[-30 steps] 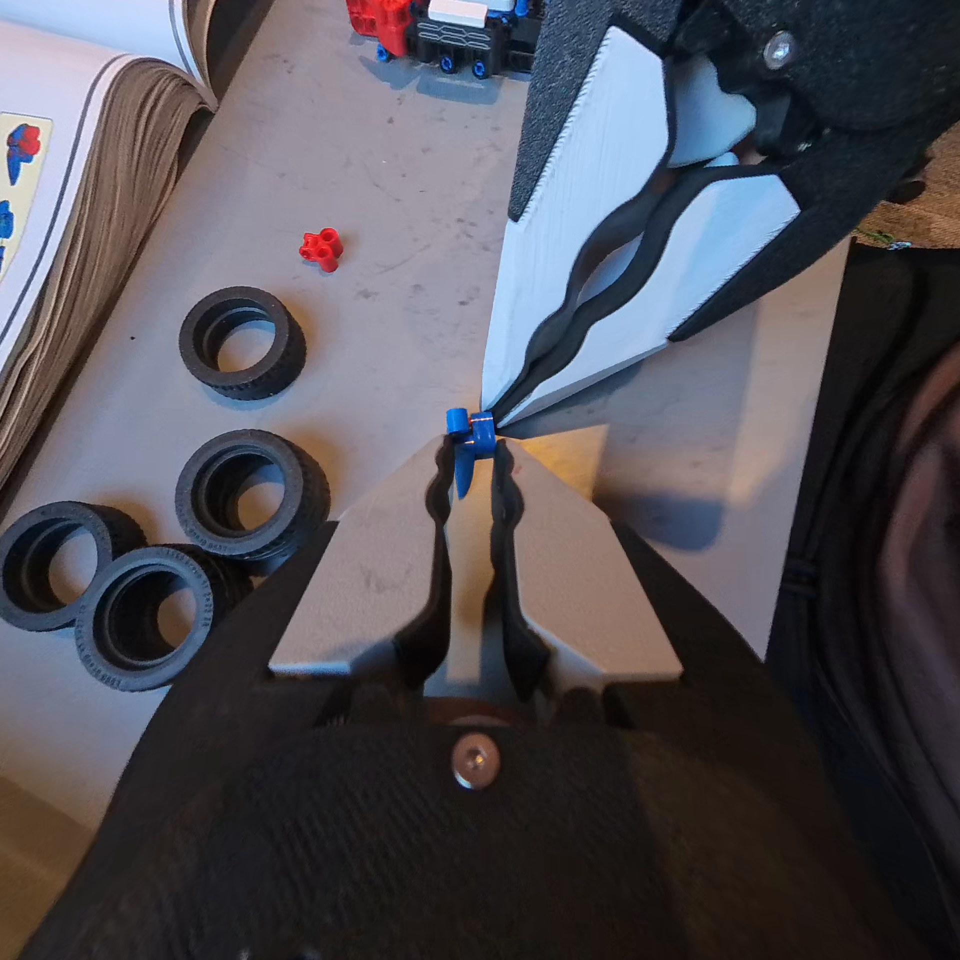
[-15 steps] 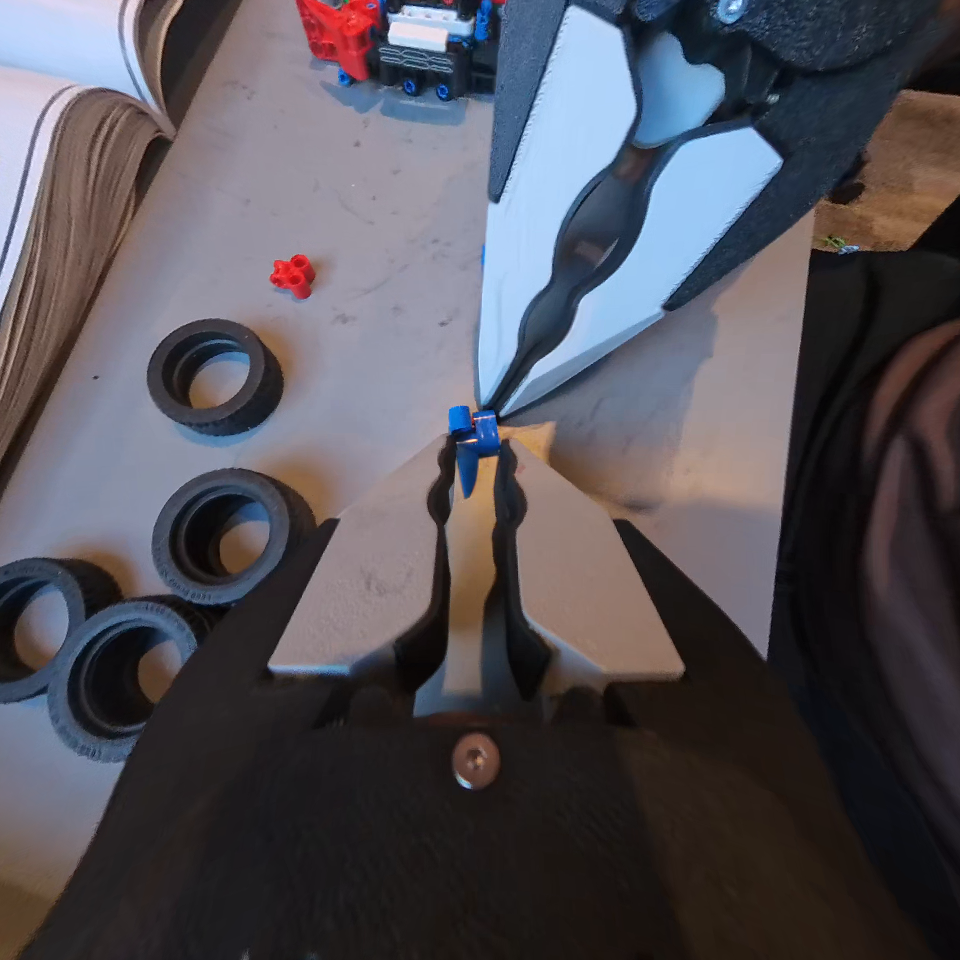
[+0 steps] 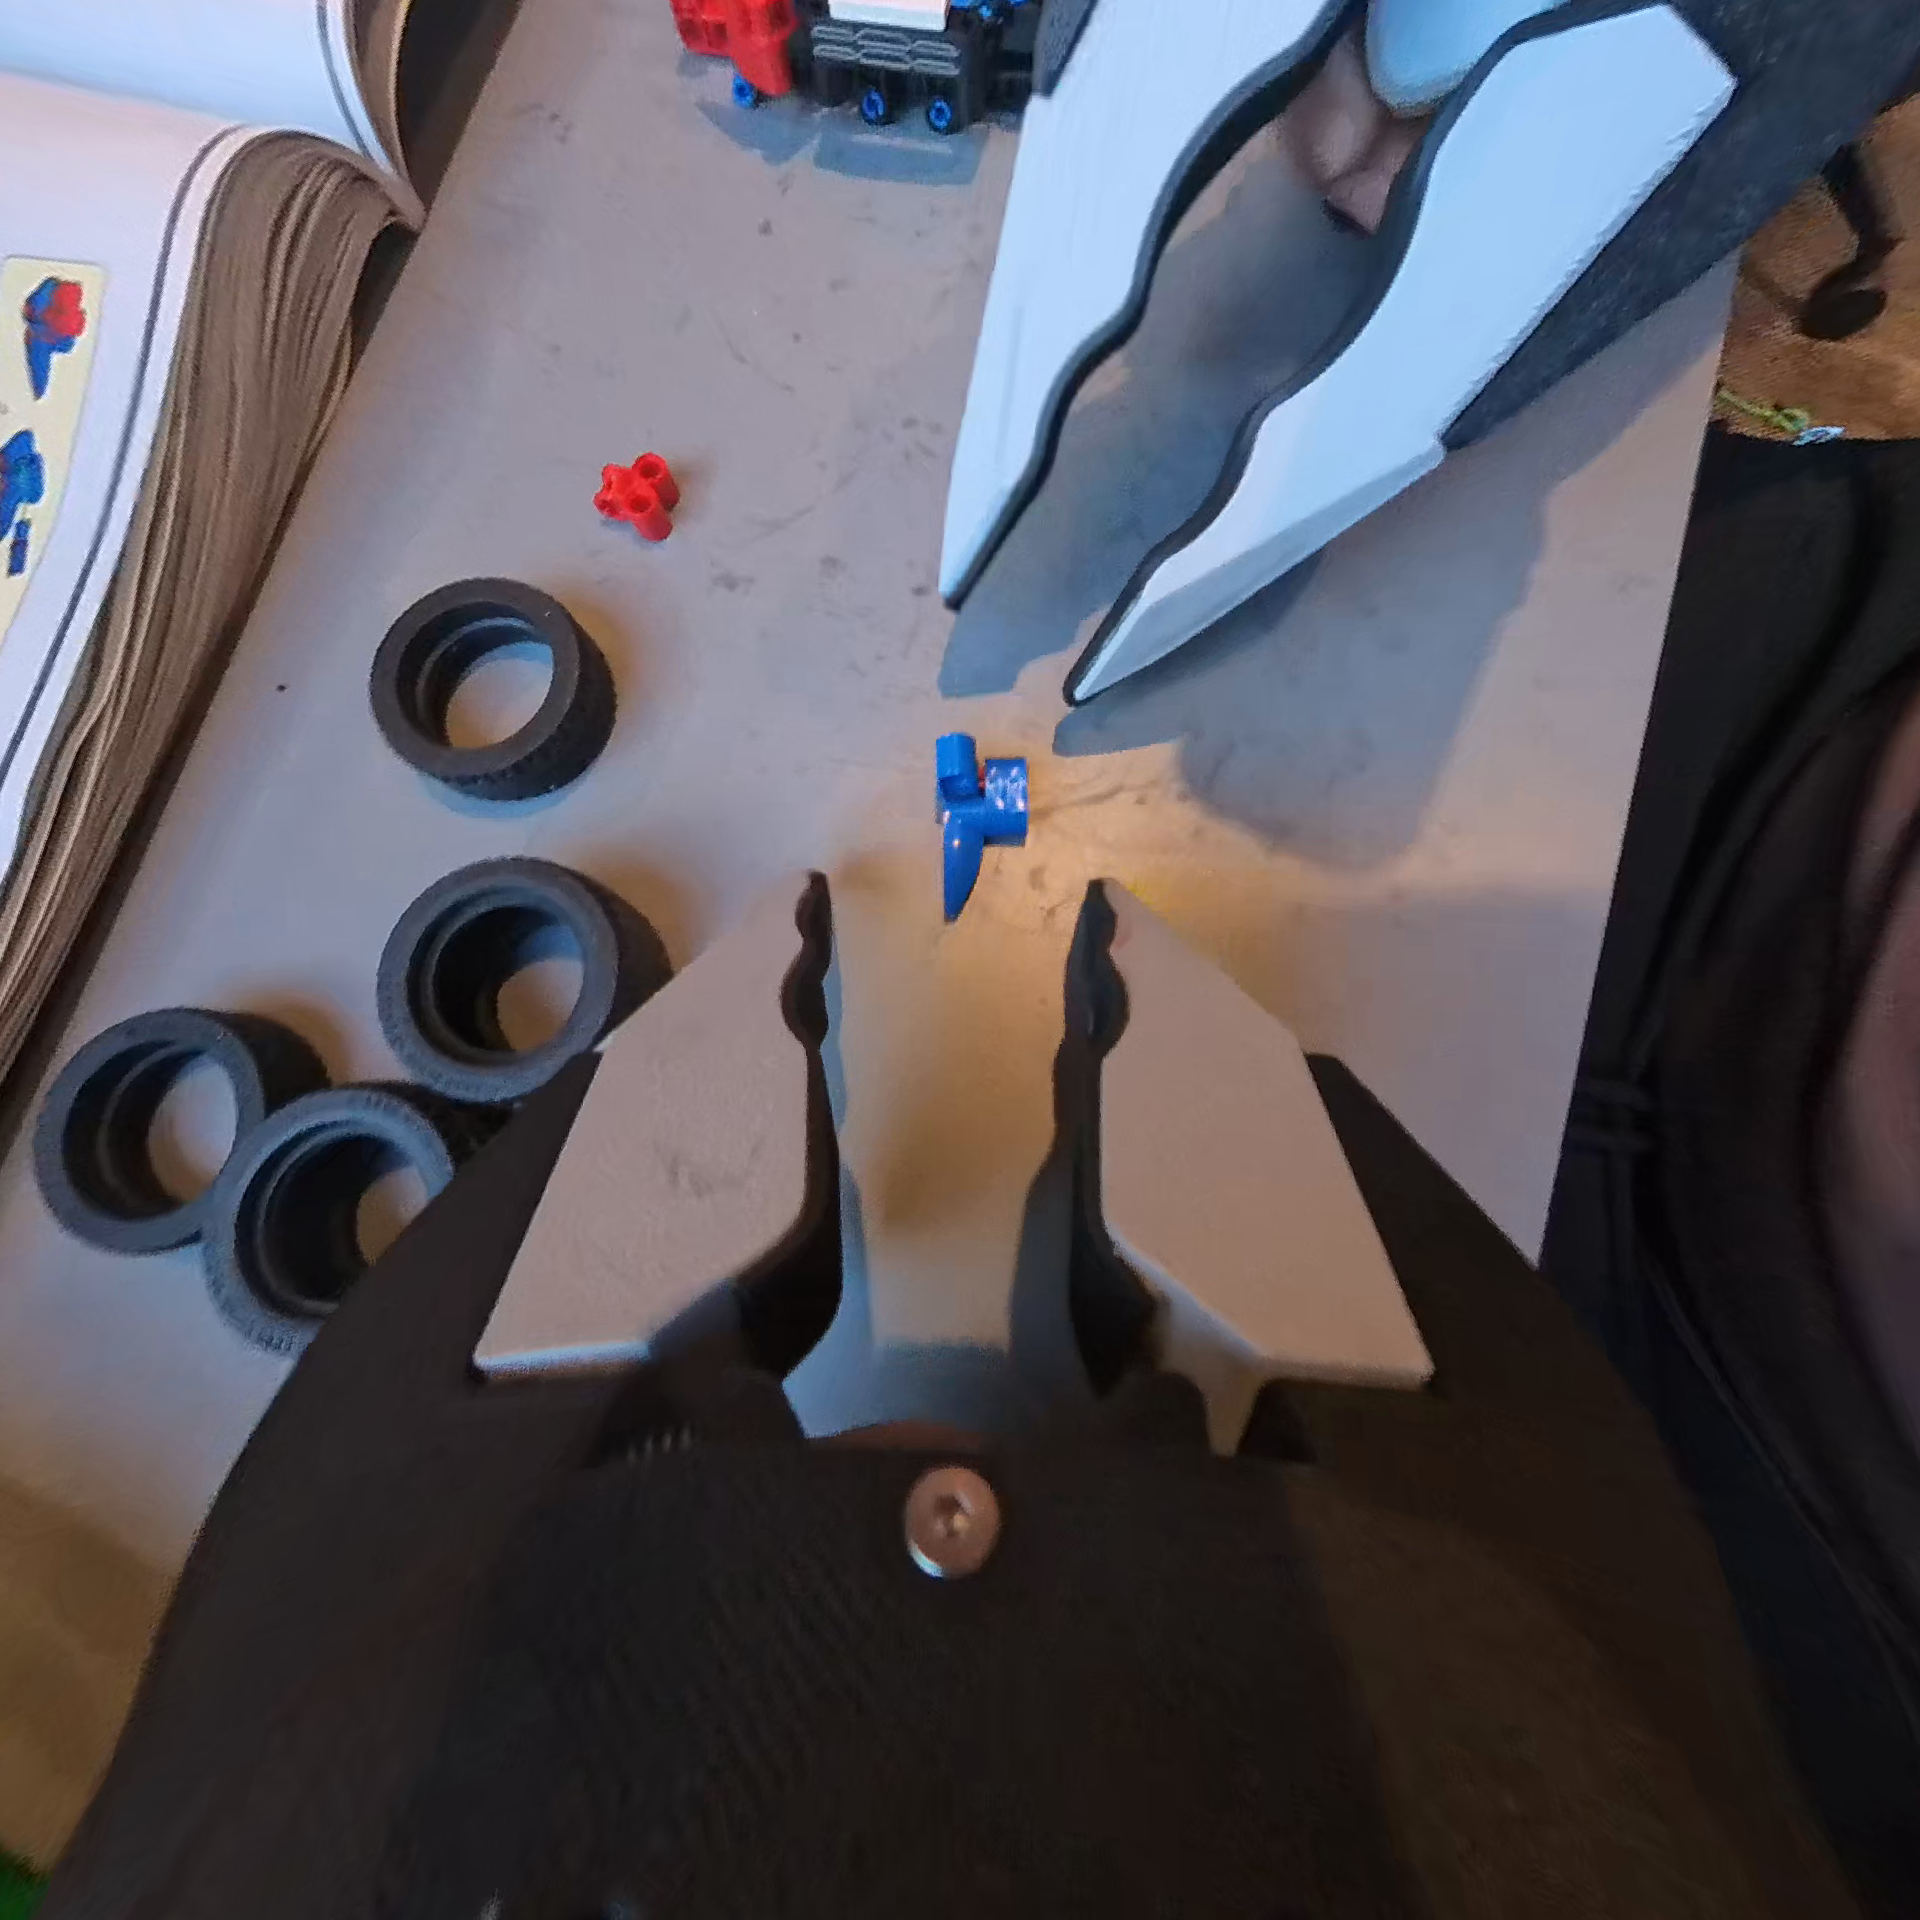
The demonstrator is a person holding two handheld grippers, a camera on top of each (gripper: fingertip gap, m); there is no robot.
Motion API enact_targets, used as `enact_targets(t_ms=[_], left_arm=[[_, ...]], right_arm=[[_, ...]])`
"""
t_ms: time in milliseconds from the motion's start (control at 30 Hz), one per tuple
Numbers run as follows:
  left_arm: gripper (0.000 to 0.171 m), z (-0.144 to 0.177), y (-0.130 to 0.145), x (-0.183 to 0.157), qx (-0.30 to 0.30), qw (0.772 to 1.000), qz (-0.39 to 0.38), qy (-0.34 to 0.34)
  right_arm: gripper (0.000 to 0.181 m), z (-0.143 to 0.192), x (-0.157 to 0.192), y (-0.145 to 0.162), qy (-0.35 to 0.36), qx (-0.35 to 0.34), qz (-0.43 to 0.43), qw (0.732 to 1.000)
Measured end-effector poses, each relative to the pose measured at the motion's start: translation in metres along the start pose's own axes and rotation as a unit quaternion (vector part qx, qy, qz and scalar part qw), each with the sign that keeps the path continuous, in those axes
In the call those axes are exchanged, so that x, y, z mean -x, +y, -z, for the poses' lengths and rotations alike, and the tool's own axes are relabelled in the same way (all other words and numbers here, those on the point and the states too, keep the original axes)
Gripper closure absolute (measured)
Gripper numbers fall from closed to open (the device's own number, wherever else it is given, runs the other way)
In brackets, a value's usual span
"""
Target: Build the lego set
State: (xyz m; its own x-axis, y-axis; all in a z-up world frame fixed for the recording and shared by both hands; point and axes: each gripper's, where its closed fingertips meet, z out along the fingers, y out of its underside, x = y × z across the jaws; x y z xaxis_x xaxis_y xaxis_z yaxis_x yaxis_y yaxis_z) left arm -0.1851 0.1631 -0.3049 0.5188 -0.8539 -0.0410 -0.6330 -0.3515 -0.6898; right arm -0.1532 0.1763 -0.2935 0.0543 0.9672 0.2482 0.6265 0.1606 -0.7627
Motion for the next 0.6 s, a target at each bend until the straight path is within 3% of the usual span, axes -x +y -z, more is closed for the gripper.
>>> enact_targets(t_ms=[100,233,300,433,600], left_arm=[[0.131,0.003,0.001,0.003,-0.001,1.000,-0.008,-0.022],[0.119,0.004,-0.004,0.011,0.007,0.996,-0.017,-0.086],[0.122,0.006,-0.011,0.011,-0.019,0.994,0.062,-0.087],[0.125,0.014,-0.023,-0.002,-0.080,0.961,0.264,0.021],[0.125,0.024,-0.023,-0.003,-0.106,0.937,0.329,0.053]], right_arm=[[0.153,-0.001,-0.002,-0.003,0.003,-0.008,0.002,1.000],[0.144,-0.001,-0.011,-0.009,0.035,-0.017,0.002,0.999],[0.141,0.000,-0.018,-0.008,0.059,-0.010,-0.009,0.998],[0.141,-0.001,-0.017,-0.007,0.037,-0.002,-0.071,0.997],[0.141,0.006,-0.022,-0.012,0.044,-0.018,-0.080,0.996]])
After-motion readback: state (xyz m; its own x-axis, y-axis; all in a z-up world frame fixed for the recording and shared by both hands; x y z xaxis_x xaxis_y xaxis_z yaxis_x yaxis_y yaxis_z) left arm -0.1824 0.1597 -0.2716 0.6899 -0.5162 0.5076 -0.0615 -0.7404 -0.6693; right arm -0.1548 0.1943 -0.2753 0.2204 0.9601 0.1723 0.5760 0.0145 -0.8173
